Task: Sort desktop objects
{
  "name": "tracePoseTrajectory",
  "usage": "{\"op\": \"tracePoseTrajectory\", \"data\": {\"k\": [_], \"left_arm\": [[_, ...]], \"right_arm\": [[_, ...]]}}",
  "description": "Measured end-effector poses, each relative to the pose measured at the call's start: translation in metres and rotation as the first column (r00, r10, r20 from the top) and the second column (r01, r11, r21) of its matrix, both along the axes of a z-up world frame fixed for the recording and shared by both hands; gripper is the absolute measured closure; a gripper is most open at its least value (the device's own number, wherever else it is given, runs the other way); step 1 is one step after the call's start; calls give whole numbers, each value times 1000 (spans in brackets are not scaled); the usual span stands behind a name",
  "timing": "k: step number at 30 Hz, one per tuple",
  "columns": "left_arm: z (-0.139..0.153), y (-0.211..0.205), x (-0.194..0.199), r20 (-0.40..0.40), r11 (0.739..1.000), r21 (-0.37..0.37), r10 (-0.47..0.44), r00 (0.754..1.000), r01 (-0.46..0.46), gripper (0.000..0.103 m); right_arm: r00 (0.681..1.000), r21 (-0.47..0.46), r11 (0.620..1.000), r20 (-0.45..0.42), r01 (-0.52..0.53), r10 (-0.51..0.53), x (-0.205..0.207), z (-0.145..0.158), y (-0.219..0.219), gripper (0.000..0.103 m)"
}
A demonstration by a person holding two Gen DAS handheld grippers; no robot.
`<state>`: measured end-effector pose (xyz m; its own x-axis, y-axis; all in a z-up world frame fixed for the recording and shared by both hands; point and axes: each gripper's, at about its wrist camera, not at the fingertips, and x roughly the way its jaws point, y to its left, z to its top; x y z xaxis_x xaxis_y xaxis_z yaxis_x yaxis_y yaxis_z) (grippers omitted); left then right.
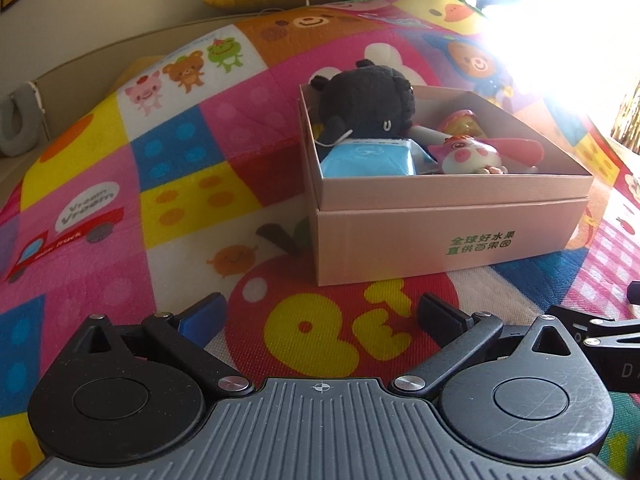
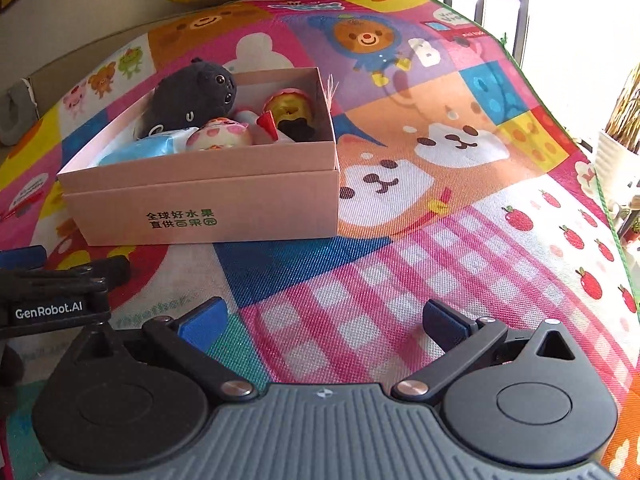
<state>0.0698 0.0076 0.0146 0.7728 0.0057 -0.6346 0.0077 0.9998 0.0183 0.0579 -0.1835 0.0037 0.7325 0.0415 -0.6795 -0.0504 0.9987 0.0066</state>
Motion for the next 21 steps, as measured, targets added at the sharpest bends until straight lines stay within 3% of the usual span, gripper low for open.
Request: {"op": "tracePoseTrajectory", "data": {"k": [5,21], "left_arm": [[0,1,0,-3,1000,-6,-1,1000,1,0],[1,1,1,-4,1000,-10,-1,1000,1,0]], "right_arm": [[999,-18,1000,54,-1,2,6,-5,1,0],[999,-3,1000,53,-12,12,8,-5,-1,0]]}}
